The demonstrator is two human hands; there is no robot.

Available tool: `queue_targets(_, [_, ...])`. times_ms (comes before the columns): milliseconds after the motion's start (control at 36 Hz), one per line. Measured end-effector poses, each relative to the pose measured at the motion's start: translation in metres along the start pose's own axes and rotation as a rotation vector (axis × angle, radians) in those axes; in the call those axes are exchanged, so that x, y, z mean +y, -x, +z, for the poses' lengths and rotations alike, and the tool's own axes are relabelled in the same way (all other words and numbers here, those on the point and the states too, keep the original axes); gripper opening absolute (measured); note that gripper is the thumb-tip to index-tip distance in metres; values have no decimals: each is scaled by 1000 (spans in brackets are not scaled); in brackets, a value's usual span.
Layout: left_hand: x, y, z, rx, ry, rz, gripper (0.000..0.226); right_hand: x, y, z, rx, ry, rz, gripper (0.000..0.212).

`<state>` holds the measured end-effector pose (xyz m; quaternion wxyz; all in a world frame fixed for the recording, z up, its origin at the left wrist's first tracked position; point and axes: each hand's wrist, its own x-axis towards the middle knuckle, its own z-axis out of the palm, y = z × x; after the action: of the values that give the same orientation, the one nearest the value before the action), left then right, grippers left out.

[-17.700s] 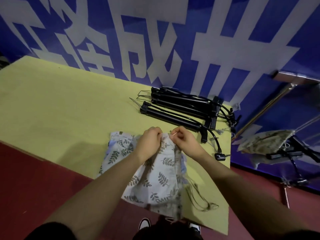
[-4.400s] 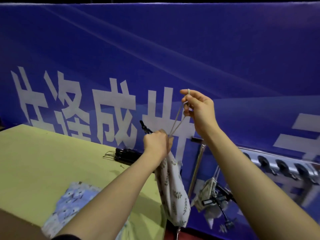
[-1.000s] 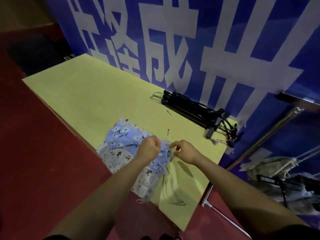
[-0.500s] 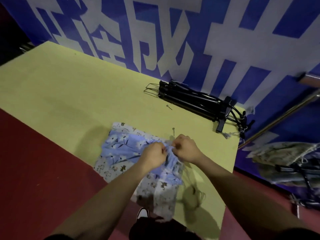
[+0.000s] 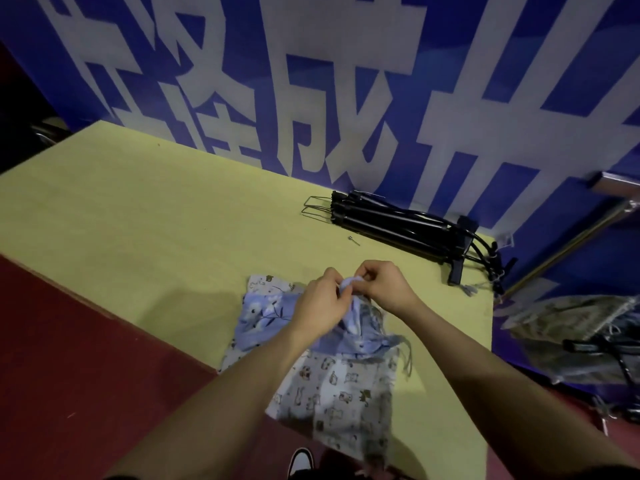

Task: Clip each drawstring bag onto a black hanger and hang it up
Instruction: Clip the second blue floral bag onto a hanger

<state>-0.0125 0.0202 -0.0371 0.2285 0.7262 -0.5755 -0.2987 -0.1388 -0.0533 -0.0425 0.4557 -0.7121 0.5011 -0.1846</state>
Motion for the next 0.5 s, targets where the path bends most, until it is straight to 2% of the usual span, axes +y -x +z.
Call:
queue_targets(83, [1,0,-5,-33,-61,9,15,3,1,-4,-22,245,-46,9])
queue_targets(139, [0,4,-8,-49,-126,55,25,9,1,-8,-19,410,-65,8])
queue_targets(167, [0,5,-10,-65,-170,97,31,11,1,-9,-6,409,-66,9])
queue_targets(250, [1,8,-15,-189,-398,207,47,15,-1,-11,35,320,-61,12])
queue_targets(333, [3,5,-15,-274,-615,234,67,14,-3,-12,-35,115,-21,10])
queue_targets(417, [0,-5,-16,-262,-607,113,74,14,-5,-17,-39,-146,23,14])
queue_targets(500, [-8,-19,-20,-162,-511,2,71,28,-16,-22,75,-58,101,26])
